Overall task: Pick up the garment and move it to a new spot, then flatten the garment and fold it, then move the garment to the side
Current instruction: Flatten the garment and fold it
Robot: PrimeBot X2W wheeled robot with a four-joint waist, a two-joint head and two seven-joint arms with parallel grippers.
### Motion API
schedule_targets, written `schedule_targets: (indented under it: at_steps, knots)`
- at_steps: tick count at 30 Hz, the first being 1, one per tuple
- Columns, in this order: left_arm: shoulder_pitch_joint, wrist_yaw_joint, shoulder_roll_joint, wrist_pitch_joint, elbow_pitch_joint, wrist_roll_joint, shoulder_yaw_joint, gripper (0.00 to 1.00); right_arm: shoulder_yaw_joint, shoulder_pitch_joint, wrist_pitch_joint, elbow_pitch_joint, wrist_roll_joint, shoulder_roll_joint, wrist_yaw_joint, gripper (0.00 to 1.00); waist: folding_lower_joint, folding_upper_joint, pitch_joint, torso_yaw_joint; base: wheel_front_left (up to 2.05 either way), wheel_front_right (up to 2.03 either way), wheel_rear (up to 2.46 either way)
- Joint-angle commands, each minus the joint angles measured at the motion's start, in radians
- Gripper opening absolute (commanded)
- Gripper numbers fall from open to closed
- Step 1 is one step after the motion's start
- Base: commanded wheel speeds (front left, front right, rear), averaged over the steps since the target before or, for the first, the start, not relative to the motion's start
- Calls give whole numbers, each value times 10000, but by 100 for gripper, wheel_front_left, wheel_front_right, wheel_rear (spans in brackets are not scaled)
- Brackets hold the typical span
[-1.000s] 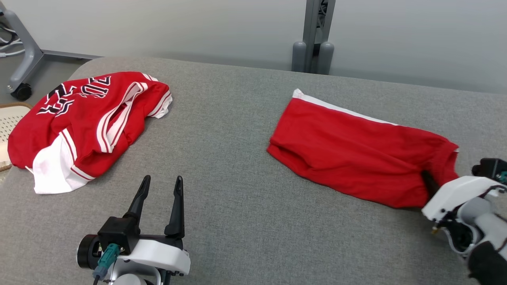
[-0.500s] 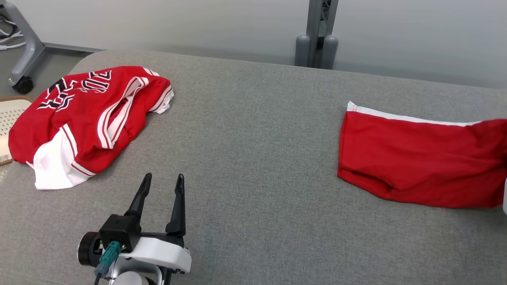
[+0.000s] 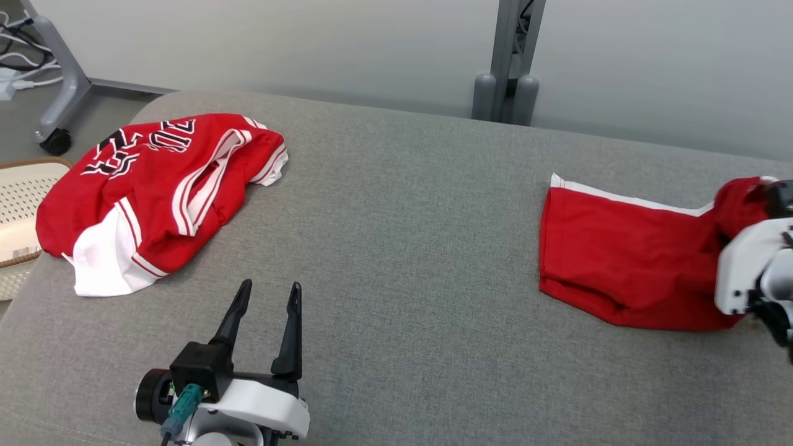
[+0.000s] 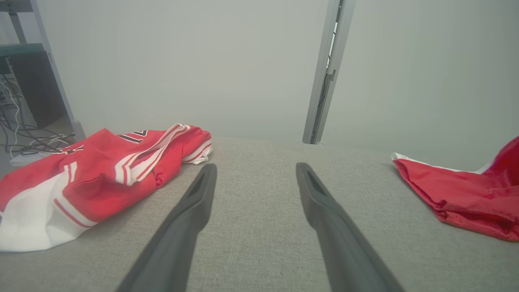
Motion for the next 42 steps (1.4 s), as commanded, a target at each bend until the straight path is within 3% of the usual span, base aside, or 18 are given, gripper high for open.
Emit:
schedule_targets:
  at_steps: [1,7,13,21,30,31,32,42]
  knots:
    - [85,34,34,-8,21,-81,-32,100,-152,31,239,-280,322,263,3,0,0,-1,-193,34,0,0,0]
    - [220,57,34,-8,-26,-258,-209,100,-631,31,1168,-1066,1354,615,3,0,0,-1,-315,218,0,0,0]
    - [186,127,30,-8,-56,-367,-271,100,-927,-166,1571,-1109,1890,832,3,0,0,-1,-10,716,0,0,0]
    - [-80,228,31,-8,-125,-612,-452,100,-1125,-357,1707,-744,2160,1046,3,0,0,-1,558,1385,0,0,0]
    - [-185,326,30,-8,-167,-723,-665,100,-1034,-303,1521,-510,2111,1154,3,0,0,-1,843,1609,0,0,0]
    - [-210,330,31,-6,-163,-735,-673,100,-964,-335,1458,-463,2020,1180,3,38,0,-1,871,1610,0,0,0]
    - [-250,354,31,-8,-164,-753,-677,100,-951,-343,1459,-427,2041,1212,3,100,0,-1,892,1606,0,0,0]
    - [-216,358,33,-8,40,-684,-659,100,-969,-438,1593,-566,2283,1455,3,100,0,-1,516,1356,0,0,0]
